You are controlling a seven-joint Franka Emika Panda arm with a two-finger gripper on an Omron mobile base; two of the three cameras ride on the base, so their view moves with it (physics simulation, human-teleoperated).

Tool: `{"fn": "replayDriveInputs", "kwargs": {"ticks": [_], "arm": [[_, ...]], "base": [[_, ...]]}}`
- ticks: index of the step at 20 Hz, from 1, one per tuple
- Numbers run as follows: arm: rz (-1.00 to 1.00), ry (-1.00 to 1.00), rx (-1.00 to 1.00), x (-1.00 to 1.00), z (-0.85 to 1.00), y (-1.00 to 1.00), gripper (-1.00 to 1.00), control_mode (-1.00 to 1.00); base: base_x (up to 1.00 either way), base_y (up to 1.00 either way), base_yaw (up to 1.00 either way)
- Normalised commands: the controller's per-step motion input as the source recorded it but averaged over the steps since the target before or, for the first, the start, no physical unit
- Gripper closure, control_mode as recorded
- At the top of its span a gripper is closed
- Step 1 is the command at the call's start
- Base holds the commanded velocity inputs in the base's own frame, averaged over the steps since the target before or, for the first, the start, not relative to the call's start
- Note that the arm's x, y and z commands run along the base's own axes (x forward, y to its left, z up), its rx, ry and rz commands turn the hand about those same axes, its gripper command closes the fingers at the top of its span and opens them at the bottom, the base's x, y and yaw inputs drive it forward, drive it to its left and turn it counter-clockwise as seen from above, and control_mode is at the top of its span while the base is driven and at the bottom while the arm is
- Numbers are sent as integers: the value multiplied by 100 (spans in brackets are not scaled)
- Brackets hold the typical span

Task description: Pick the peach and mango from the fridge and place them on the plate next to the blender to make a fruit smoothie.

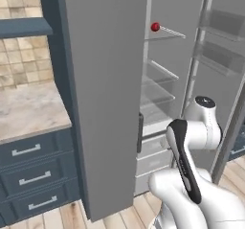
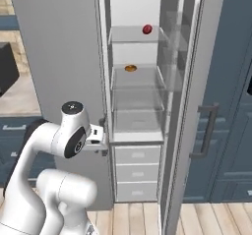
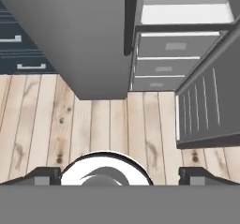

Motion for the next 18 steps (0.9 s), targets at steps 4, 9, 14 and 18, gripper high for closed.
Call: {"fn": "replayDriveInputs", "kwargs": {"ticks": [4, 9, 14, 18], "arm": [[0, 0, 0, 0, 0, 0, -100, 100], [0, 0, 0, 0, 0, 0, -100, 100], [0, 0, 0, 0, 0, 0, -100, 100], [0, 0, 0, 0, 0, 0, -100, 100]], "base": [[68, -22, 9], [61, -37, 12], [58, -45, 14], [61, -34, 13]]}}
